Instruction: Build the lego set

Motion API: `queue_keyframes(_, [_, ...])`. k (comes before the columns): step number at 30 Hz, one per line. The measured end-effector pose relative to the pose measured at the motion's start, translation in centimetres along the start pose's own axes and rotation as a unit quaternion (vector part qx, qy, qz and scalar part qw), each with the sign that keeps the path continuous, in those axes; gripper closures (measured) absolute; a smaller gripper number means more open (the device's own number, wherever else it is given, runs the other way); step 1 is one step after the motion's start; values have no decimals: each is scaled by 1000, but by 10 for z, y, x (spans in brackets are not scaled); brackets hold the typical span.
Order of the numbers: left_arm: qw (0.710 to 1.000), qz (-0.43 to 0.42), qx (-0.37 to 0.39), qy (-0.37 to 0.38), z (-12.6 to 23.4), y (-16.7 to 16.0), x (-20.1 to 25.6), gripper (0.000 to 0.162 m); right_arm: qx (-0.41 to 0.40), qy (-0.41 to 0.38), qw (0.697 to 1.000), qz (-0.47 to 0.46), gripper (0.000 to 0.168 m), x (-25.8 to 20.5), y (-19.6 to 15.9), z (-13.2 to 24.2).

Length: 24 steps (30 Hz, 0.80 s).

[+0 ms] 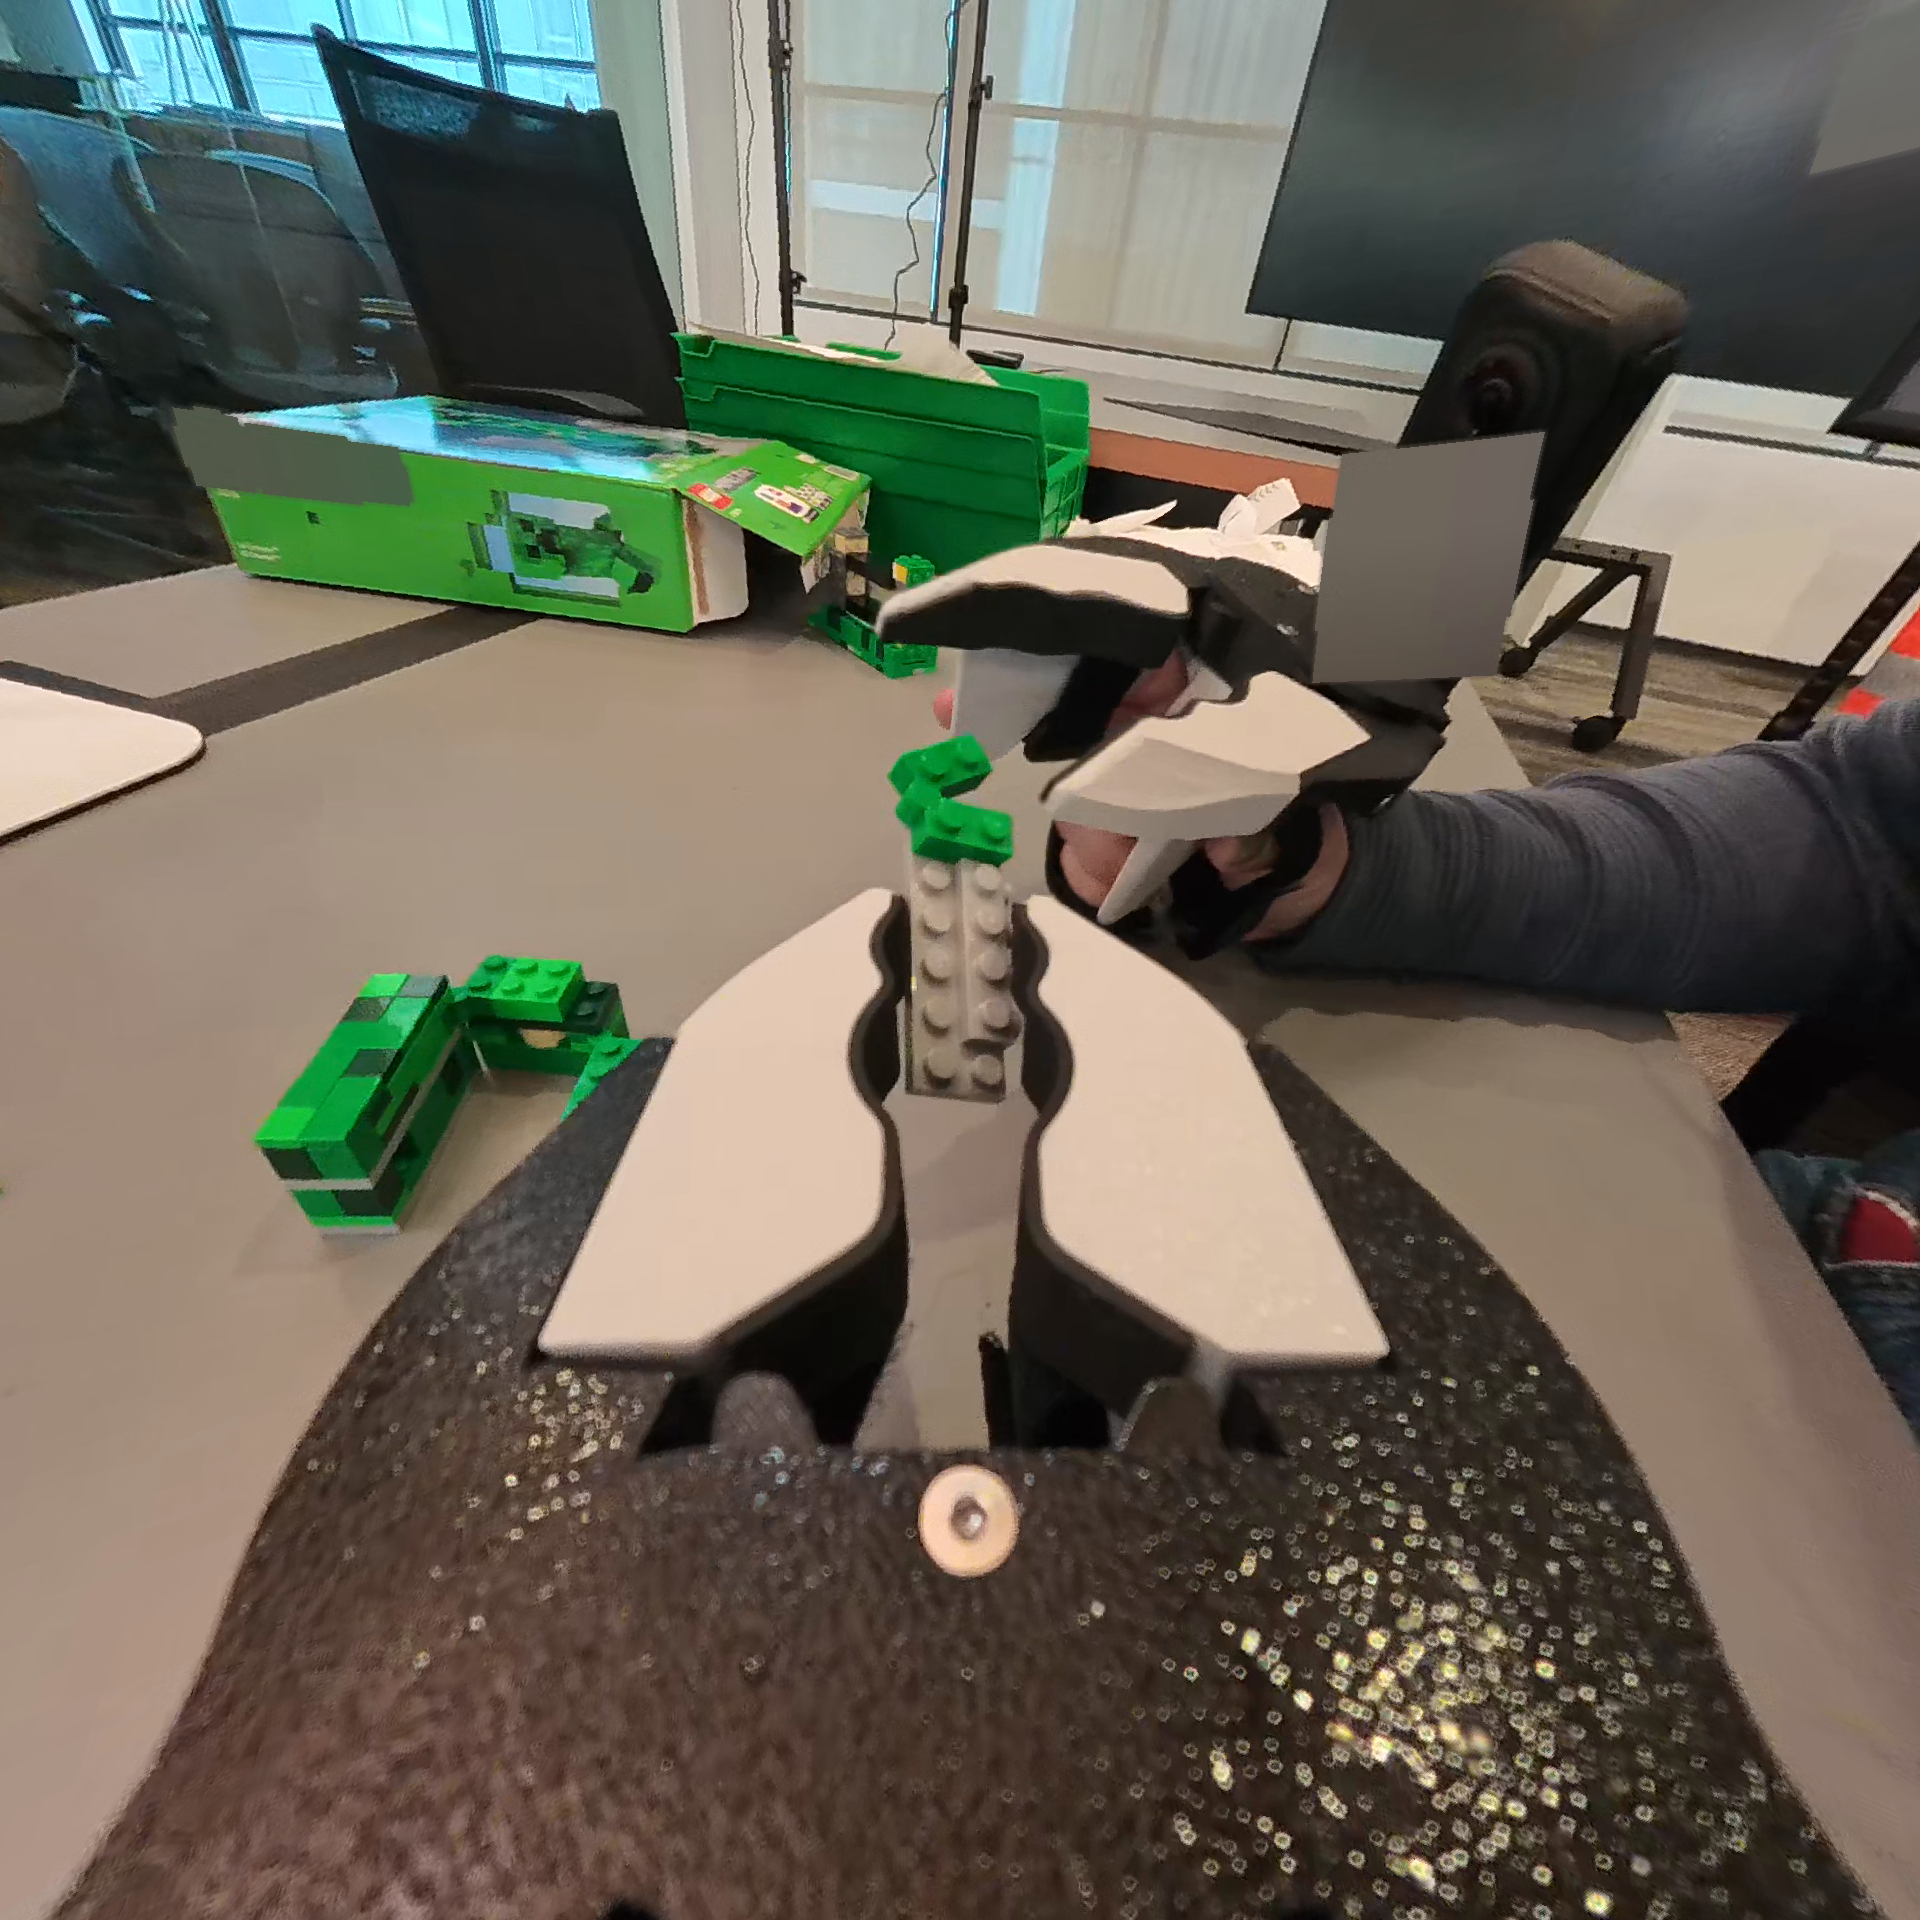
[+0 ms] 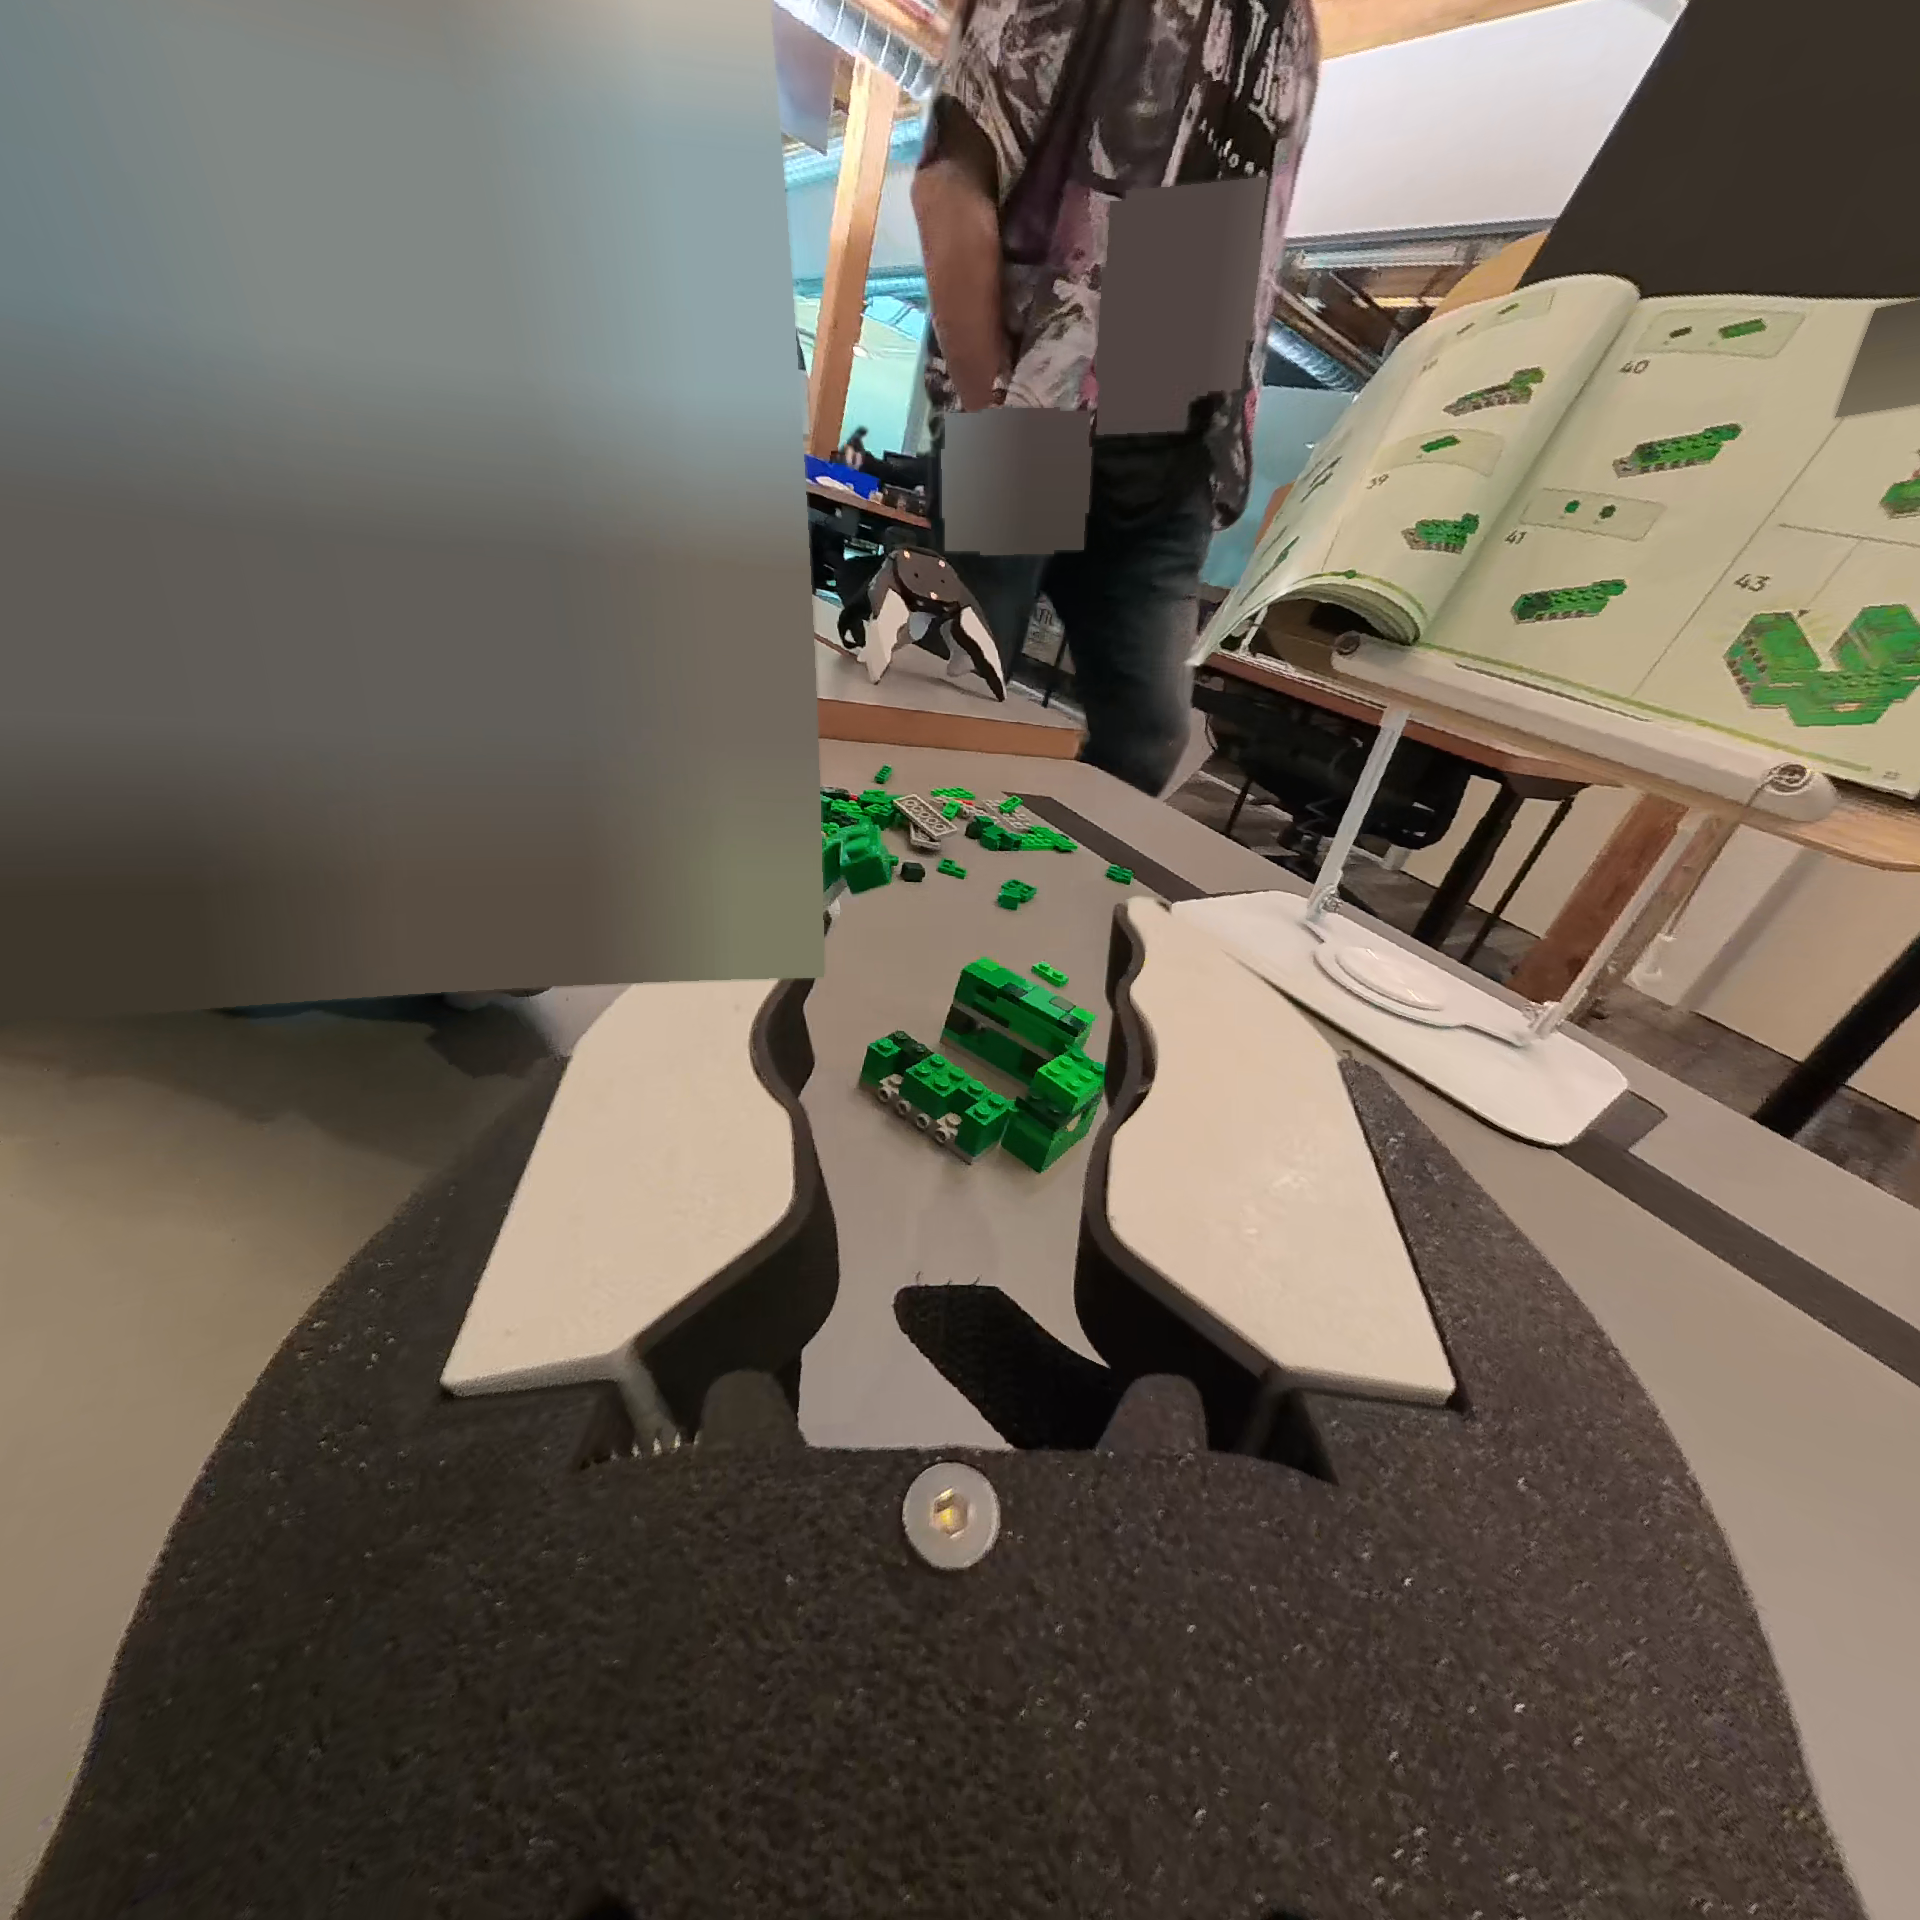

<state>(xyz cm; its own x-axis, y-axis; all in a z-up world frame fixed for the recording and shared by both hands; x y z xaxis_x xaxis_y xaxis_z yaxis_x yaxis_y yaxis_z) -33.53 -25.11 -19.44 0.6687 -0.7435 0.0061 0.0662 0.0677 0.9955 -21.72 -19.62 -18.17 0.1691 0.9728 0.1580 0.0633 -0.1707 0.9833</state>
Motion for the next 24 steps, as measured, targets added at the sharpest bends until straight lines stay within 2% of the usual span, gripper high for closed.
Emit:
queue_keyframes(6, [999, -16, -21, -19, -4, -2, 6, 144, -22, -8, 1000, 8, 116, 1, -5, -4])
queue_keyframes(24, [998, -10, -21, -55, -4, -2, 10, 144, -17, -6, 1000, -25, 114, 3, -4, 0])
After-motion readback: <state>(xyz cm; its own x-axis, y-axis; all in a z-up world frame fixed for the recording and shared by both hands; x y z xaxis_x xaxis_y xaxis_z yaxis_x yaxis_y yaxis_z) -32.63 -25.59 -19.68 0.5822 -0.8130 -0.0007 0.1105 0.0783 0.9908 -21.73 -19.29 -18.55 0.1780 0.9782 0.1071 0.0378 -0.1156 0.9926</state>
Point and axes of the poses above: each gripper's, where its closed fingertips meet, z back along the fingers, y out of its top, x = y × z across the jaws, the point moved 6 cm from there along z, back along the fingers, and after that the axes turned 6 degrees about -z, right-handed, at the moved point
